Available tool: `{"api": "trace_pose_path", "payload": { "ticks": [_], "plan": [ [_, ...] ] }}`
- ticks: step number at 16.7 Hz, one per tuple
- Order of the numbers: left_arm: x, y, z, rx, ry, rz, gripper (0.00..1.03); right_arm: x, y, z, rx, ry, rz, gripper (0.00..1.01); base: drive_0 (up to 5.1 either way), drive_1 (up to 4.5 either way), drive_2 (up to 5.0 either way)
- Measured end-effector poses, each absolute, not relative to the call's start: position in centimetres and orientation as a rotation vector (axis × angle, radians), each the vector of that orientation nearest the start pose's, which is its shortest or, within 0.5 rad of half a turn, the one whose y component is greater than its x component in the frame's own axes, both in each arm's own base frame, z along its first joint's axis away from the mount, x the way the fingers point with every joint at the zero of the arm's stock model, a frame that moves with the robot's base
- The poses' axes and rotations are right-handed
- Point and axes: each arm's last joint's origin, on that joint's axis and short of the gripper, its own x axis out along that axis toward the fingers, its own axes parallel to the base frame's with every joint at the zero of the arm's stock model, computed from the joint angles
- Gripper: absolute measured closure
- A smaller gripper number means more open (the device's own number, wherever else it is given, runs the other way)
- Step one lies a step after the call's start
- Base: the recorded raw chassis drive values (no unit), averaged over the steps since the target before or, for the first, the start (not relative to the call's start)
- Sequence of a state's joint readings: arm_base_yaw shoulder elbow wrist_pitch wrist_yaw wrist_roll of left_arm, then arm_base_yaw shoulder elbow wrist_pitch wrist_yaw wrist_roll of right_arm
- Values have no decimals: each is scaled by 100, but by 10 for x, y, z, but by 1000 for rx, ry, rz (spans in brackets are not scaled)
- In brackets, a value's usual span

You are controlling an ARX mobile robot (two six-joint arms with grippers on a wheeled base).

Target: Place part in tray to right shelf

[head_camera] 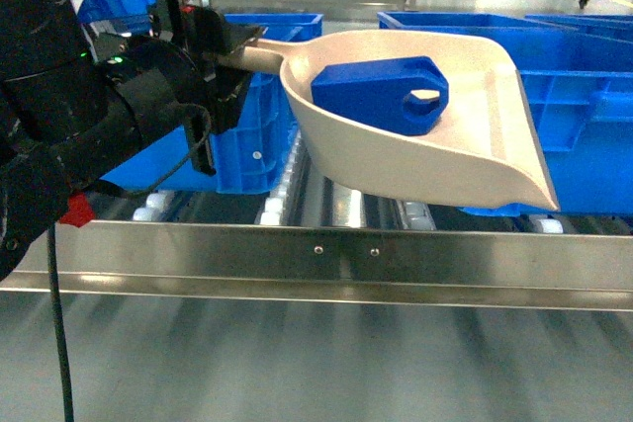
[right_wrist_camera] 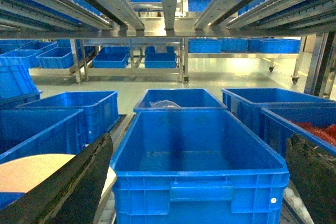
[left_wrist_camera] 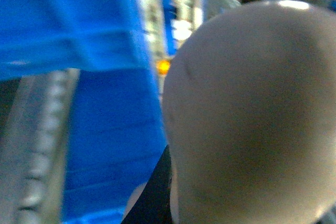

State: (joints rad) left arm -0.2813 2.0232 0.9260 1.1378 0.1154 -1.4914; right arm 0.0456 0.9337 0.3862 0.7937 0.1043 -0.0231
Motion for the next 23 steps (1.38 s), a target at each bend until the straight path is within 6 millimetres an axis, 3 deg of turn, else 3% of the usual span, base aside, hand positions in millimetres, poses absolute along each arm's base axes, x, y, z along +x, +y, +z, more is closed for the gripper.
{"api": "trace_pose_path", "payload": {
  "ticks": [2, 4, 10, 13, 14, 15, 18, 19, 23],
  "plan": [
    [374, -113, 172, -1324, 125, -182, 88, 197, 6, 263, -5, -245, -61, 3, 0, 0, 0],
    [369, -106, 202, -1303, -1, -236, 88, 197, 6, 263, -5, -245, -61, 3, 0, 0, 0],
    [369, -98, 223, -1309, -66, -234, 88, 197, 6, 263, -5, -245, -61, 3, 0, 0, 0],
    [380, -77, 232, -1308, -106, -83, 88, 197, 6, 263, -5, -245, -61, 3, 0, 0, 0],
    [397, -35, 262, -1239, -279, 251, 88, 197, 6, 263, -5, -245, -61, 3, 0, 0, 0],
    [402, -18, 306, -1070, -502, 488, 88, 197, 6, 263, -5, -245, -61, 3, 0, 0, 0],
    [401, -36, 346, -808, -602, 532, 88, 197, 6, 263, -5, -245, -61, 3, 0, 0, 0],
    [402, -41, 346, -699, -573, 556, 88, 197, 6, 263, -5, -245, -61, 3, 0, 0, 0],
    [404, -38, 336, -595, -529, 600, 88, 197, 6, 263, -5, -245, -61, 3, 0, 0, 0]
  ]
}}
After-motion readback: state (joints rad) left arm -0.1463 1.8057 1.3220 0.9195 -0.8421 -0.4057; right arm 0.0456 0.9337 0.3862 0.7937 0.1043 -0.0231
